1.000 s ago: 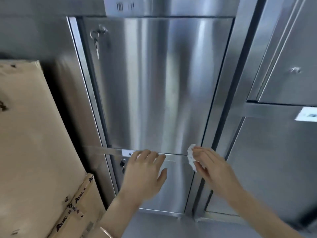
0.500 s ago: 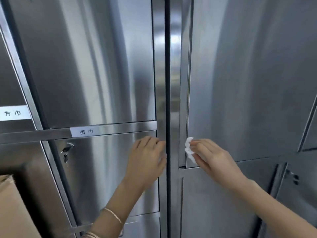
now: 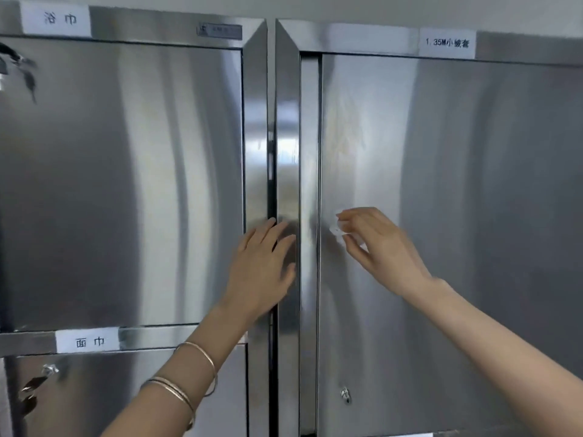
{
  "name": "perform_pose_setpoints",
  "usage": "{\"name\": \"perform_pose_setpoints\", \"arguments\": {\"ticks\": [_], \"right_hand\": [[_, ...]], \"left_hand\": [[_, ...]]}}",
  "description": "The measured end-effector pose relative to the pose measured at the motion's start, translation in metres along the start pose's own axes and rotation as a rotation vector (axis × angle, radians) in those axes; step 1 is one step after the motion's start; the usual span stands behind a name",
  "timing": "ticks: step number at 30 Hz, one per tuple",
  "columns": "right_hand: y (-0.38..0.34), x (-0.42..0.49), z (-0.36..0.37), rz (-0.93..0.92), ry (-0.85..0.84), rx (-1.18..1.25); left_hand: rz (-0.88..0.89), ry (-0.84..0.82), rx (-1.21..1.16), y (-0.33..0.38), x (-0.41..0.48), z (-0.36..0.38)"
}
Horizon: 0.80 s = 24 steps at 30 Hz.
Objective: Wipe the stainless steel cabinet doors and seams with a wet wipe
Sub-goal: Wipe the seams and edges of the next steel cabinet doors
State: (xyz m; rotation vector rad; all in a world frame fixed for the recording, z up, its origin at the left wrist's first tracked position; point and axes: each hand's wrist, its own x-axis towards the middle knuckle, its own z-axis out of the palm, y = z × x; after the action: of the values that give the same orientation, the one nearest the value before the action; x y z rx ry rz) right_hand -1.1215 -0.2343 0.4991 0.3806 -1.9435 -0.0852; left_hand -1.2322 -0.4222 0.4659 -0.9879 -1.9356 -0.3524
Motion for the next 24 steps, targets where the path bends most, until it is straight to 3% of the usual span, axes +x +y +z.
{"name": "perform_pose_setpoints", "arguments": {"ticks": [8,11,14,18,24], "right_hand": [[0.057,0.108,0.034,-0.091,0.123,-0.010],[0.065,0.146,0.048,-0.069,0.097,-0.029],[0.069,0.150,0.062,-0.045,0.116,-0.072],[0.073,0.133,0.069,-0.145,0.140,-0.116],[0.083,0.204,0.061,-0.080,0.370,-0.167]], "left_hand": [[0.038,0.173,0.101,-0.031,0.097,-0.002],[0.066,0.203,0.161,-0.052,0.130,-0.009],[0.126,0.207,0.211,-0.069,0.150,-0.008],[0.190,0.244,0.213,-0.082,0.156,0.005],[0.224,0.339,0.184,-0.090,0.158,0.019]]}}
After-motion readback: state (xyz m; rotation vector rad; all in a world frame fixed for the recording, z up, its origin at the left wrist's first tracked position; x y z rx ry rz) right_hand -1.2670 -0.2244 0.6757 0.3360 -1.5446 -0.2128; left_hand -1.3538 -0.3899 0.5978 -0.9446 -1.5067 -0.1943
